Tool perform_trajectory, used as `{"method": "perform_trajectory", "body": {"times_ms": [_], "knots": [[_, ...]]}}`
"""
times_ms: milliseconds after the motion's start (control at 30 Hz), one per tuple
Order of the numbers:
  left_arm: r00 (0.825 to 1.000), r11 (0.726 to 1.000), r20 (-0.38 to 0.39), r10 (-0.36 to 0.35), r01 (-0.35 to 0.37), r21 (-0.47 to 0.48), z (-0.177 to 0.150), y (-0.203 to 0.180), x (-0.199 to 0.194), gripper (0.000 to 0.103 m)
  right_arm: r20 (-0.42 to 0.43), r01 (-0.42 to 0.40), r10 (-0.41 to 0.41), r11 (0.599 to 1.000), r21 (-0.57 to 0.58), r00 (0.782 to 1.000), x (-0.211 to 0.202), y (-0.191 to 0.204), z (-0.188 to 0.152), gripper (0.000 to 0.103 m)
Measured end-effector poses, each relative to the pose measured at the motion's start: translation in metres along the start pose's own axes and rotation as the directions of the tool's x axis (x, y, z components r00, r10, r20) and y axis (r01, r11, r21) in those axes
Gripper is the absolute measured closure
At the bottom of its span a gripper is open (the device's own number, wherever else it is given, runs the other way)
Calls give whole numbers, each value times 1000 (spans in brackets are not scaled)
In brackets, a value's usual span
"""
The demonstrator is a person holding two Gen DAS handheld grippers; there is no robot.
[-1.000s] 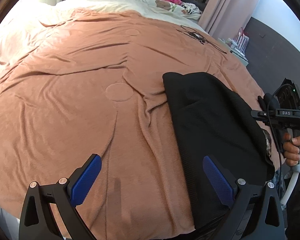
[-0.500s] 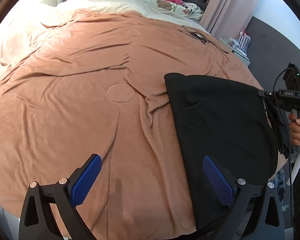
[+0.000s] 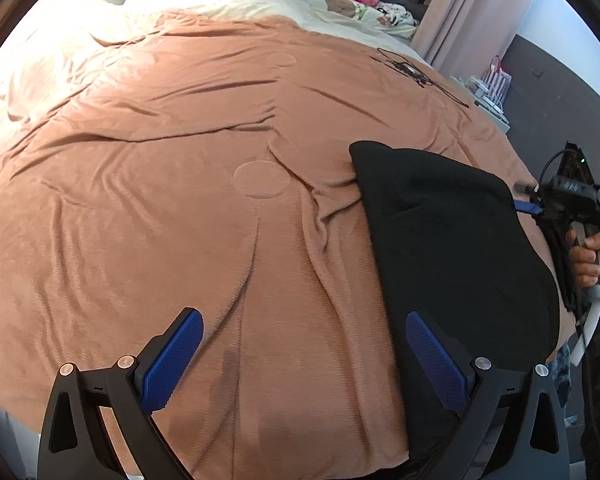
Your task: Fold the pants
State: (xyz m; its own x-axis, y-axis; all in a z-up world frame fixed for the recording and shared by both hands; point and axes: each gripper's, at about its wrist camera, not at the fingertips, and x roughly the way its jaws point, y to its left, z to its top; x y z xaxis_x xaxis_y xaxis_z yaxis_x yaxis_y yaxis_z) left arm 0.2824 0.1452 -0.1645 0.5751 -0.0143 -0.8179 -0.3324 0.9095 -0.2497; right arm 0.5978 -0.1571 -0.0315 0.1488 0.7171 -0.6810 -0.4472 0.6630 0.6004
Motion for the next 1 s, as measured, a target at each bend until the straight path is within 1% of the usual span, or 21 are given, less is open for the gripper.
{"method": "perform_trajectory", "body": {"times_ms": [33,67,100,167,267,367,467,500,533,567,600,667,767,800,833,867,900,933,1000], "knots": [[1000,1000,1,1,-1,-3,1,1,0,1,12,-9,9,1000,6,1000,0,-1,3,47],[1000,1000,2,-1,1,-10,2,3,1,1,21,-24,24,1000,12,999,-1,0,6,46],[1000,1000,2,-1,1,-14,2,4,1,1,18,-43,42,999,24,999,1,0,10,46],[1000,1000,0,-2,2,-23,3,7,3,1,2,-54,54,998,39,999,9,-2,18,46],[1000,1000,-5,-2,2,-30,3,9,5,1,-49,-53,56,997,53,997,30,-2,27,46],[1000,999,-10,-2,2,-34,5,11,8,1,-109,-34,40,998,62,993,51,-2,39,46],[1000,1000,-16,-6,6,-31,7,10,10,1,-157,-28,39,997,73,987,70,-2,44,46],[1000,1000,-18,-9,8,-29,9,9,11,1,-172,-13,24,998,65,985,76,-1,44,54],[1000,1000,-19,-14,13,-25,10,7,12,1,-173,9,1,998,55,985,79,0,47,64],[1000,1000,-20,-16,16,-21,11,6,13,1,-166,31,-22,998,48,986,80,1,48,88],[1000,1000,-21,-16,16,-16,12,4,13,1,-152,31,-25,999,41,988,78,3,51,96],[1000,1000,-24,-12,12,-9,14,1,15,1,-102,36,-39,999,-30,994,69,16,54,101],[999,1000,-24,-24,24,-4,17,-5,16,1,-34,53,-58,990,-130,998,49,40,48,102],[999,1000,-25,-25,25,-2,17,-5,16,1,4,81,-82,981,-175,997,43,48,47,102],[999,1000,-27,-26,26,0,17,-7,17,1,24,108,-105,973,-201,994,41,52,41,102],[999,1000,-30,-27,27,2,16,-8,18,1,58,175,-166,954,-243,984,40,59,35,102],[999,1000,-32,-27,27,3,16,-9,19,1,76,228,-215,940,-255,974,41,61,33,102],[999,1000,-34,-27,27,5,15,-10,19,1,79,272,-260,928,-254,962,44,59,32,100],[999,1000,-38,-23,23,11,13,-13,20,1,36,338,-338,916,-216,940,51,51,31,89]]}}
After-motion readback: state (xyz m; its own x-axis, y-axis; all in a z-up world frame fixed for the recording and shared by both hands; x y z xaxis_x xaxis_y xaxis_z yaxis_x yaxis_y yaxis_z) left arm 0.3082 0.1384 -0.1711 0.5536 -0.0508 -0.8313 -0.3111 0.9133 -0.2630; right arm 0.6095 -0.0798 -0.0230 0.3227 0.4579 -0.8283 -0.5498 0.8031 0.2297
